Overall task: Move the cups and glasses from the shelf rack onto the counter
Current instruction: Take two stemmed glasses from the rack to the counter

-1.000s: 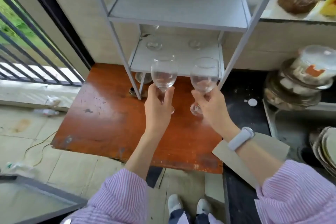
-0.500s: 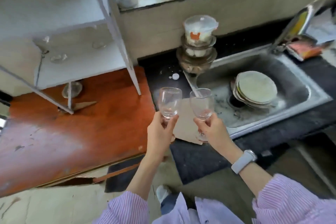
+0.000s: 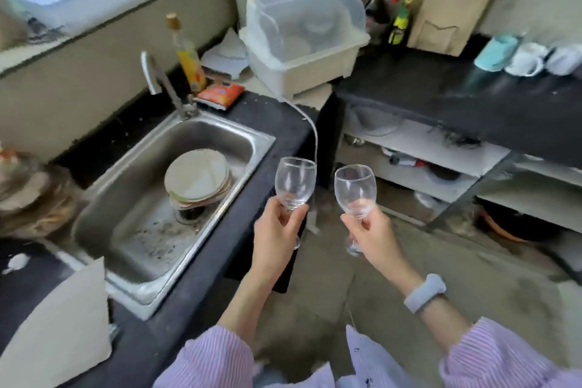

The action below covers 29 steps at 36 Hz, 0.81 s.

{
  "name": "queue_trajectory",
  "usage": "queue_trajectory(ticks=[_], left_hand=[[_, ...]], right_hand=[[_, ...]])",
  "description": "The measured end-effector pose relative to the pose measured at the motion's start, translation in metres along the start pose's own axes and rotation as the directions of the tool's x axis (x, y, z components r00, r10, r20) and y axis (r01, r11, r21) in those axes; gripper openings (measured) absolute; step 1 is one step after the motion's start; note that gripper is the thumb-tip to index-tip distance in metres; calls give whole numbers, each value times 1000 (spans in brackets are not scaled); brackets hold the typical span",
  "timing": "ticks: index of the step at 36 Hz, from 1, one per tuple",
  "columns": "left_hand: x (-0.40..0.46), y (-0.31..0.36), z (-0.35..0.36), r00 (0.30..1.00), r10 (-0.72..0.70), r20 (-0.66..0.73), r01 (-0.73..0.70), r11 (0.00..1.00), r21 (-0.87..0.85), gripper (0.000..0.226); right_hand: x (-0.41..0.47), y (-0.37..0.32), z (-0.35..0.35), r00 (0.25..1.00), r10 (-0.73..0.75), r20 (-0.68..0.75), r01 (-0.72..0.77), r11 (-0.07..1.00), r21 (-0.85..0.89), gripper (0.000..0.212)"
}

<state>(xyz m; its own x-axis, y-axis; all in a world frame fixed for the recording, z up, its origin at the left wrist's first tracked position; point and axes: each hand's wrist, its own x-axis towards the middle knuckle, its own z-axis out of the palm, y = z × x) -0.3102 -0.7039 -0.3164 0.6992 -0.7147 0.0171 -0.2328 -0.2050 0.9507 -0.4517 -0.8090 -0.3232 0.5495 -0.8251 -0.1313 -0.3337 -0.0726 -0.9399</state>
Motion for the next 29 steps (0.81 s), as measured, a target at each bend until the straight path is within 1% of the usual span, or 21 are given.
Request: queue_trajectory(ticks=[2,5,9,12,16,18,22,24,27,29], left_hand=[[14,15,37,996,33,83,-33,999,1,14],[35,33,88,976,32,214,-32,999,-2,15],[60,52,151,943,104,317,-130,990,62,16],[82,64,198,910,92,403,-123,991,53,16],[118,75,259,862,138,488,-187,981,52,21],[140,79,290,842,161,515,-215,975,46,22],[195,91,350,810,184,556,-235,972,21,22],[221,102,378,795,177,580,-221,975,7,20],[259,119,416,774,173,609,-197,980,-28,16],[281,129,442,763,166,624,-192,981,-27,14]], right_hand=[[6,12,-35,995,33,-89,-32,999,22,12],[11,30,-80,971,78,-227,-71,997,39,13],[19,46,-131,923,151,-354,-136,988,67,10],[31,56,-165,892,192,-410,-168,981,93,18],[61,71,-209,845,227,-484,-202,974,105,14],[83,77,-232,832,236,-502,-206,972,115,10],[138,81,-278,806,228,-547,-204,973,104,8],[169,81,-301,798,228,-558,-190,974,127,9],[212,84,-333,773,238,-587,-205,971,123,17],[235,89,-353,764,242,-598,-212,970,121,15]])
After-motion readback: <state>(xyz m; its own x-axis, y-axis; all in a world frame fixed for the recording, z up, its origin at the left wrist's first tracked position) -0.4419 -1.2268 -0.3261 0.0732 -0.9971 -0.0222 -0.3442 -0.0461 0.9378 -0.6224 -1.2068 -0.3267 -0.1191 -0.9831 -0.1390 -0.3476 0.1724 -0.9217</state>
